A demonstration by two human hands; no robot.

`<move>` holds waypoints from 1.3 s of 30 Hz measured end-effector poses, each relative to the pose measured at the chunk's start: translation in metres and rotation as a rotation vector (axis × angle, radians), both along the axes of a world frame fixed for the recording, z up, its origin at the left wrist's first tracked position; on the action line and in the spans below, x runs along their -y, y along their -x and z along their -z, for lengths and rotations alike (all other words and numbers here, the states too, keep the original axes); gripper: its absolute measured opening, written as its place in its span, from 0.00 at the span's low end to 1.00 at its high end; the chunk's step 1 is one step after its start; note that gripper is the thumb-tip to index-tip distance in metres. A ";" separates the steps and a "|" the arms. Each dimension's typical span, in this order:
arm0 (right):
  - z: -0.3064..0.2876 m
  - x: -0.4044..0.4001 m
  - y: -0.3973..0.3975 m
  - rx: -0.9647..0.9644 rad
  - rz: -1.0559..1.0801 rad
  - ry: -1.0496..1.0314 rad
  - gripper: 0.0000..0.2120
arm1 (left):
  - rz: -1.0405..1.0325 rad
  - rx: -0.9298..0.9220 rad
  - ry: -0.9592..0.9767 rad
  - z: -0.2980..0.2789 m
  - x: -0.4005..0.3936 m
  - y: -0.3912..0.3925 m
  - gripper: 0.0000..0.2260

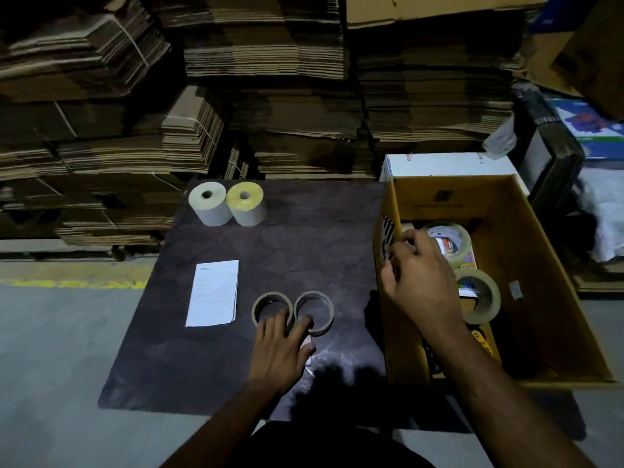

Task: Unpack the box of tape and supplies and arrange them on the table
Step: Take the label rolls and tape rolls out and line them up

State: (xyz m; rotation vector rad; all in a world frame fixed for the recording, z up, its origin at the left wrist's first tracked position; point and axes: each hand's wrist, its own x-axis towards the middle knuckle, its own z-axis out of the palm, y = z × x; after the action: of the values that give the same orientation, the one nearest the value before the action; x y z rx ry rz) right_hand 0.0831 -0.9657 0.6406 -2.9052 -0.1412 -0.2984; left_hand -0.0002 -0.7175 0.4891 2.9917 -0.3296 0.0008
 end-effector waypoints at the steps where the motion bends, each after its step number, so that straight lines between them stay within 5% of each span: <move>1: 0.000 0.000 0.000 0.003 0.001 -0.001 0.12 | -0.003 0.039 0.014 -0.001 -0.001 0.004 0.21; 5: 0.000 -0.001 0.000 0.004 0.005 0.007 0.12 | 0.162 0.164 -0.050 0.008 -0.012 0.023 0.19; 21: 0.003 -0.002 -0.001 0.011 -0.005 -0.011 0.11 | 0.296 -0.004 -0.100 0.034 -0.025 0.024 0.25; 25: 0.002 -0.002 -0.001 0.009 -0.001 0.009 0.11 | 0.424 0.151 -0.038 0.017 -0.021 0.013 0.25; 28: 0.001 -0.003 0.000 0.007 0.008 0.005 0.10 | 0.307 0.251 0.021 -0.022 -0.008 -0.037 0.25; 34: 0.000 -0.003 0.002 0.023 0.021 -0.006 0.09 | 0.229 -0.097 -0.154 -0.025 -0.012 -0.122 0.27; 39: 0.000 -0.002 0.002 0.032 0.023 -0.005 0.09 | 0.278 -0.187 -0.147 -0.017 -0.007 -0.130 0.30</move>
State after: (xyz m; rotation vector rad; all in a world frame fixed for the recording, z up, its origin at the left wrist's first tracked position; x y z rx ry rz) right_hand 0.0807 -0.9632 0.6401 -2.8998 -0.1118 -0.3495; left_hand 0.1296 -0.7109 0.5062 3.0271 -0.7482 -0.3417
